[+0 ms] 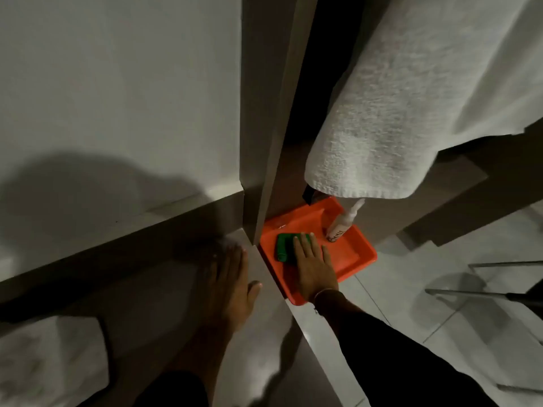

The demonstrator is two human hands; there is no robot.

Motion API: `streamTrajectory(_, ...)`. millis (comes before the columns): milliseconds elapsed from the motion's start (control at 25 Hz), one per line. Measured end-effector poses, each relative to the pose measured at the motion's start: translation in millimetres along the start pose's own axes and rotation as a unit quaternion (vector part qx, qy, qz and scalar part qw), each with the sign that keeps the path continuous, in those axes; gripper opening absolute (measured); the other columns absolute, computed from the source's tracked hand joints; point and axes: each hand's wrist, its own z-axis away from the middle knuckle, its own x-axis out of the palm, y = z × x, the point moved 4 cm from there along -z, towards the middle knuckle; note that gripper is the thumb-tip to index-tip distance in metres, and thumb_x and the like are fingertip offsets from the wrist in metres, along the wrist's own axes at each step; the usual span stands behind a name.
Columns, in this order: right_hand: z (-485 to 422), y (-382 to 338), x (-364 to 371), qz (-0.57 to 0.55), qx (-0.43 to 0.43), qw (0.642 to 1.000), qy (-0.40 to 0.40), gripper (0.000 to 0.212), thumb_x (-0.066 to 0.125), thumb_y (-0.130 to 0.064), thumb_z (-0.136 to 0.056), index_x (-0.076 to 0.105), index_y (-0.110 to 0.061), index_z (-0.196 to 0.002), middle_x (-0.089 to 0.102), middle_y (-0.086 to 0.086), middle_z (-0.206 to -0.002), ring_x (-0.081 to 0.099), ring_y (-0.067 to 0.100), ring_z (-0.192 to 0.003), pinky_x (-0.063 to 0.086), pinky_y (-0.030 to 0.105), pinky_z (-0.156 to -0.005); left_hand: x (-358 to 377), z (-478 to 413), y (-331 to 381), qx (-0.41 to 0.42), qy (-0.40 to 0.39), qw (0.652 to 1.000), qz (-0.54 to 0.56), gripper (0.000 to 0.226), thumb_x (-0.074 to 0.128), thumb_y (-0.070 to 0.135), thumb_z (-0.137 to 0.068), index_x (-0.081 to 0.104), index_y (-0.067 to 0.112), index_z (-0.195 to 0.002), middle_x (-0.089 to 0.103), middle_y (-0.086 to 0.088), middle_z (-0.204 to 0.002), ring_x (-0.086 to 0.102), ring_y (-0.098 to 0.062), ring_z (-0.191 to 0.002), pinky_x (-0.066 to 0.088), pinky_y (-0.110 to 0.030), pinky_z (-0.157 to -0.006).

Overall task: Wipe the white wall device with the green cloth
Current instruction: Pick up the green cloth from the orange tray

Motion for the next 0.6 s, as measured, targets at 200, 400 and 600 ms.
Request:
streamTrajectory(200, -45.8, 17.8, 41.3, 0.025, -0.023, 0.998, -0.043, 0.095, 0.057, -0.033, -0.083, 0.003, -0.013, -0.158, 0.005, 0.011, -0.168, -0.003, 0.031, -0.154, 0.004, 0.049, -0.125, 24.5, -12.9, -6.4, -0.036, -0.004, 0.998, -0.047, 0.089, 0.018, 0.070, -0.096, 0.004, 0.016, -0.166, 0.014, -0.012, -0.178, 0.012, -0.031, -0.164, 0.022, -0.055, -0.132)
streamTrajectory(400, -53.1, 19.0, 58.0, 0.019, -0.019, 1.000, 0.016, 0.062, 0.036, -0.016, -0.102, 0.010, -0.011, -0.158, 0.014, 0.012, -0.167, 0.006, 0.031, -0.154, 0.008, 0.046, -0.126, 31.3, -13.9, -9.0, -0.024, -0.018, 0.997, -0.072, 0.087, 0.021, 0.068, -0.100, 0.004, 0.013, -0.166, 0.010, -0.014, -0.178, 0.009, -0.033, -0.165, 0.019, -0.058, -0.133)
streamTrajectory(600, -37.9, 16.0, 42.9, 0.021, -0.025, 0.998, 0.049, 0.059, 0.037, -0.016, -0.102, 0.017, -0.015, -0.157, 0.024, 0.011, -0.164, 0.015, 0.030, -0.153, 0.014, 0.046, -0.125, 14.5, -5.7, -5.0, -0.033, -0.032, 0.998, -0.051, 0.089, 0.020, 0.071, -0.098, 0.005, 0.015, -0.166, 0.013, -0.011, -0.178, 0.014, -0.030, -0.164, 0.019, -0.053, -0.133)
